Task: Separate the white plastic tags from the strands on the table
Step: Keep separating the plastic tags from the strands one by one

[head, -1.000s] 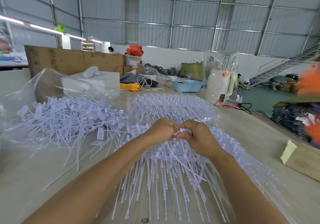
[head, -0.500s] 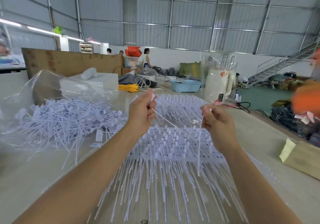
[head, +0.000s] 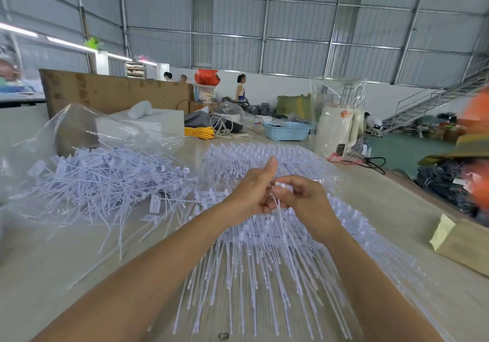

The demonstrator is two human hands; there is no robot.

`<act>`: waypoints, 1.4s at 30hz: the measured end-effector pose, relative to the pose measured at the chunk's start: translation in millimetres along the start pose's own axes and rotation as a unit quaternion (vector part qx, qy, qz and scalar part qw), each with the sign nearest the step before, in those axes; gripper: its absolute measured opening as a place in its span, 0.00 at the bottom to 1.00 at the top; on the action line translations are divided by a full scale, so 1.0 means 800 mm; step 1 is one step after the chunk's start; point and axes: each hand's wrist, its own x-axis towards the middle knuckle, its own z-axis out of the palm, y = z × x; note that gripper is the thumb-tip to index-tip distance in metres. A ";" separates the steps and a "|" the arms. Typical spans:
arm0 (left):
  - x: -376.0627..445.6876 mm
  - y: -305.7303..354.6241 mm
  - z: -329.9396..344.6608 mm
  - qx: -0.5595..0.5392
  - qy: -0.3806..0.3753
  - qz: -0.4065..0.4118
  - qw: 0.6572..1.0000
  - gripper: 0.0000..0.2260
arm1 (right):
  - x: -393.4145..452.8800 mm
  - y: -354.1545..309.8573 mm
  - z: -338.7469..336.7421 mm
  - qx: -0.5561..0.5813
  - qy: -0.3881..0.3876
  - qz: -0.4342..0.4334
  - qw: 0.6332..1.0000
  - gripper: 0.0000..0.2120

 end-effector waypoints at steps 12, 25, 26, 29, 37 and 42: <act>-0.016 -0.004 0.018 0.103 -0.013 0.004 0.995 0.07 | 0.009 0.008 -0.020 0.004 0.211 -0.011 0.977 0.06; -0.022 0.068 -0.188 0.421 0.313 -0.055 0.850 0.07 | 0.010 0.022 -0.015 -0.051 0.176 0.019 0.983 0.05; -0.025 0.060 -0.204 0.493 0.301 -0.116 0.808 0.06 | 0.009 0.021 -0.013 -0.057 0.172 0.018 0.983 0.05; -0.036 0.034 -0.225 0.587 0.307 -0.210 0.719 0.05 | 0.009 0.019 -0.010 -0.061 0.159 0.016 0.985 0.04; -0.017 0.003 -0.250 0.608 0.399 -0.177 0.663 0.13 | 0.006 0.016 -0.004 -0.094 0.115 0.003 0.989 0.04; -0.005 0.016 -0.261 0.628 0.410 -0.169 0.639 0.13 | 0.007 0.018 -0.003 -0.106 0.108 0.002 0.989 0.04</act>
